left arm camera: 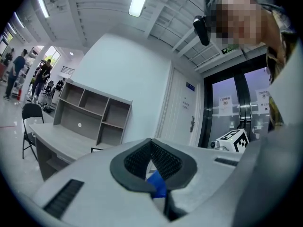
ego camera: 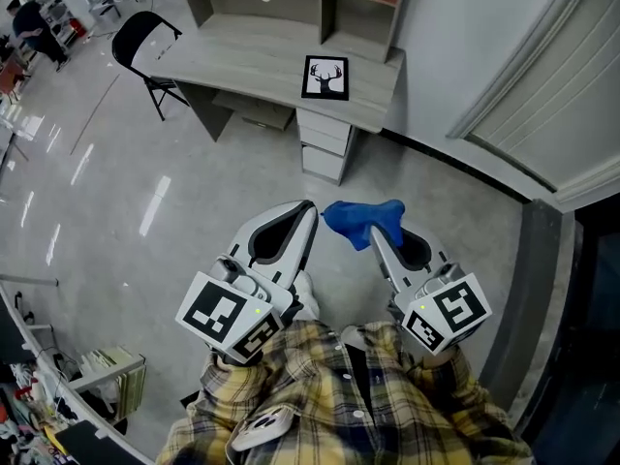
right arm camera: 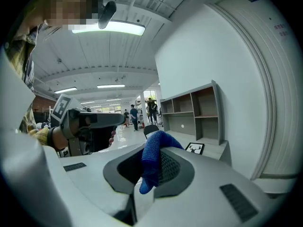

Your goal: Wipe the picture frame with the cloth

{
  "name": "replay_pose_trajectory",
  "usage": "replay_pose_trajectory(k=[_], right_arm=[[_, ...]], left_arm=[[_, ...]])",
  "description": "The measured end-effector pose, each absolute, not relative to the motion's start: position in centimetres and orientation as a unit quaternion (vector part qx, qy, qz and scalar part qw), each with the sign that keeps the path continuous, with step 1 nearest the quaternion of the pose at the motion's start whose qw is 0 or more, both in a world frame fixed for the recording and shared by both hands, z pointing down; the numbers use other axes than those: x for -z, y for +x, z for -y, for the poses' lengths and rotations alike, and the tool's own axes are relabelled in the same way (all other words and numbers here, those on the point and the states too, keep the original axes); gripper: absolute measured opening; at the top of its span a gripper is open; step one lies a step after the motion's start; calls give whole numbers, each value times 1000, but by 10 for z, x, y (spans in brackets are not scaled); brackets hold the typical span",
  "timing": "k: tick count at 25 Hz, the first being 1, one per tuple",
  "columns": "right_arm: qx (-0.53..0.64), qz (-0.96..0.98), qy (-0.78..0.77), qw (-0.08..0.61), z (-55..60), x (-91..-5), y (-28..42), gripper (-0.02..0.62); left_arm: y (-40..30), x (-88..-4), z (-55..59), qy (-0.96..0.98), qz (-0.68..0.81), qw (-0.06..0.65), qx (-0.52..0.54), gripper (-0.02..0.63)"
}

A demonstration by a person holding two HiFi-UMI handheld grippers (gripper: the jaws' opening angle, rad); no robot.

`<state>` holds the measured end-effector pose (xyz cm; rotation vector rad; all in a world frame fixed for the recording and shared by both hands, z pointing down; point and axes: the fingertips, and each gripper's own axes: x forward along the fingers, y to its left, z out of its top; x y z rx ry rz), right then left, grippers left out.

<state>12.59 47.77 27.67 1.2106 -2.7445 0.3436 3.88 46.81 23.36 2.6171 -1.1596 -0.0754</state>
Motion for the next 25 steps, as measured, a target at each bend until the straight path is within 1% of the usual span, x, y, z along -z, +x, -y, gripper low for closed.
replay_pose_trajectory(k=[8,11,17,25], right_arm=[[-114,895,424,77,-406,-289,82,41],[-128,891,428,84,-384,-296,73,41],[-148,883,436,92,-327,-314,74,41],[-145,887,430,85,-212,-311,88,41]], left_arm=[[-19,-249,-388,910,391,138,8,5],[-32,-256,-365,907,393,152,9,5],[-37,-271,-307,905,392,166,8,5],[-30,-266,-195,899,407,162,23,5]])
